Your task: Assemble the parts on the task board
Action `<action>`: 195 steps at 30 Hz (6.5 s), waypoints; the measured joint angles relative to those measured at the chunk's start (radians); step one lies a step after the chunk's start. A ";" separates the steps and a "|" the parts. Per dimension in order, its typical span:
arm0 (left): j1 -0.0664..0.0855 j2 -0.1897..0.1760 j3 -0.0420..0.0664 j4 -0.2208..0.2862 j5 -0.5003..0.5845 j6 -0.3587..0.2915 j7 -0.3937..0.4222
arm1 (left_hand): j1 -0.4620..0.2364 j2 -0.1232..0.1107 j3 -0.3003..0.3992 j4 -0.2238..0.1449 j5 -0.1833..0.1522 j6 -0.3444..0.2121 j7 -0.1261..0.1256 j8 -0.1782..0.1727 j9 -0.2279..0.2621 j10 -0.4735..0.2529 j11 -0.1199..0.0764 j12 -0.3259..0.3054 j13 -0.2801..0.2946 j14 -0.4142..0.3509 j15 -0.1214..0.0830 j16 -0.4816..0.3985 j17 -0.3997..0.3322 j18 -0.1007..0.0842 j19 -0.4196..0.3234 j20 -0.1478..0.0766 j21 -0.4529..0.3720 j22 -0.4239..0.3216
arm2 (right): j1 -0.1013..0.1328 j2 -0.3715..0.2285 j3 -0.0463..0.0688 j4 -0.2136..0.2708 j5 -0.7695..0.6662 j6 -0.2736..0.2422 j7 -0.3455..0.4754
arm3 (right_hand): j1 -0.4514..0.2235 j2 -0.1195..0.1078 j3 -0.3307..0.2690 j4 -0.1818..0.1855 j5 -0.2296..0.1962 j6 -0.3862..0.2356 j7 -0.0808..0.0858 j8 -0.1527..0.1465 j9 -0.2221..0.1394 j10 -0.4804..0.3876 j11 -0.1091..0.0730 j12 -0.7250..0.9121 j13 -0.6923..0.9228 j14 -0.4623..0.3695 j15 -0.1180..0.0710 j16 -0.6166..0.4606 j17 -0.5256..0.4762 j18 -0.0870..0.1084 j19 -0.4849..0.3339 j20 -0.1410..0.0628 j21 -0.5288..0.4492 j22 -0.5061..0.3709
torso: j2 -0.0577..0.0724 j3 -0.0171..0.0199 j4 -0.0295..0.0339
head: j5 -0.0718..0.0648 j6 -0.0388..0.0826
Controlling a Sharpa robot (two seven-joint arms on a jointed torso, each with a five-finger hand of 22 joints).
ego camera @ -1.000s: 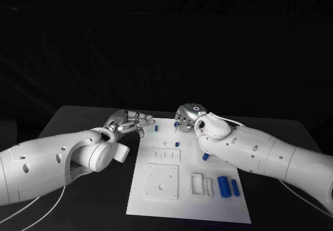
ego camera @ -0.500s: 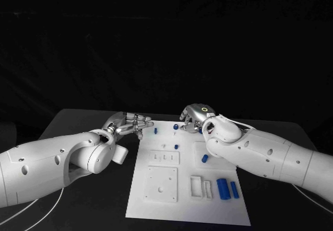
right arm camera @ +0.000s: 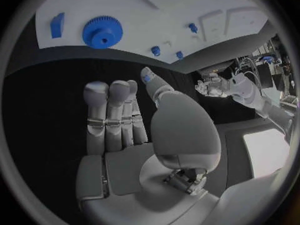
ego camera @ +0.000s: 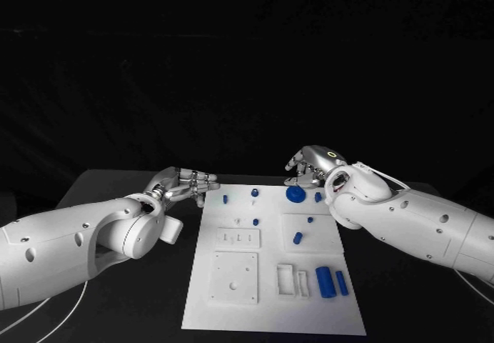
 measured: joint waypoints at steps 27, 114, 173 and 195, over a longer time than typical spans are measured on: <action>0.000 -0.001 0.000 0.003 0.000 0.006 0.016 | -0.004 0.004 0.002 -0.014 0.000 0.009 -0.002 0.000 -0.001 -0.026 0.008 0.000 0.000 0.000 0.000 0.000 0.000 -0.006 -0.004 -0.004 0.004 -0.007 | -0.021 0.009 0.014 -0.098 0.098 0.142 0.030 | -0.005 -0.006 -0.055 0.044 0.094 -0.101 0.025 0.000 0.007 0.097 0.025 0.442 0.441 -0.014 0.012 0.242 0.123 0.000 -0.004 0.011 0.243 0.000 | 0.000 0.0005 -0.0029 | 0.001 -0.002; -0.001 0.008 -0.002 -0.003 0.001 0.015 0.010 | -0.008 0.008 -0.014 0.011 0.009 -0.002 0.009 0.000 -0.001 -0.033 0.007 0.000 0.000 0.000 0.000 0.000 -0.001 -0.001 -0.003 -0.003 0.015 -0.026 | -0.058 0.059 0.024 0.015 -0.036 0.044 0.022 | -0.039 0.004 0.119 -0.030 0.156 0.000 0.007 -0.002 0.029 0.104 0.004 0.432 0.440 -0.020 0.006 0.242 0.128 -0.007 -0.004 0.004 0.247 -0.001 | -0.002 0.0012 -0.0026 | 0.019 0.000; -0.001 0.019 -0.005 -0.014 0.000 0.024 0.009 | -0.008 0.008 -0.011 0.014 0.008 -0.002 0.009 0.000 -0.001 -0.033 0.007 0.000 0.000 0.000 0.000 0.000 -0.001 -0.006 -0.007 0.000 0.023 -0.032 | -0.086 0.226 -0.019 -0.139 -0.094 0.052 0.035 | -0.049 0.004 -0.029 0.104 -0.008 -0.019 0.003 0.002 0.006 0.088 0.010 0.397 0.427 -0.020 0.006 0.212 0.114 -0.008 -0.004 0.004 0.220 -0.001 | 0.003 0.0019 0.0072 | 0.029 -0.015; -0.001 0.019 -0.006 -0.018 0.000 0.025 0.003 | -0.008 0.008 -0.013 0.016 0.008 -0.005 0.013 0.000 -0.001 -0.037 0.011 0.000 0.000 0.000 0.000 0.000 -0.001 -0.007 -0.007 0.000 0.023 -0.035 | -0.098 0.184 -0.020 -0.097 -0.053 0.049 0.035 | -0.102 -0.026 -0.091 0.315 -0.069 -0.032 0.002 0.004 0.013 0.083 0.011 0.397 0.428 -0.020 0.006 0.210 0.134 -0.008 -0.004 0.004 0.222 -0.001 | 0.001 0.0035 0.0046 | 0.026 -0.014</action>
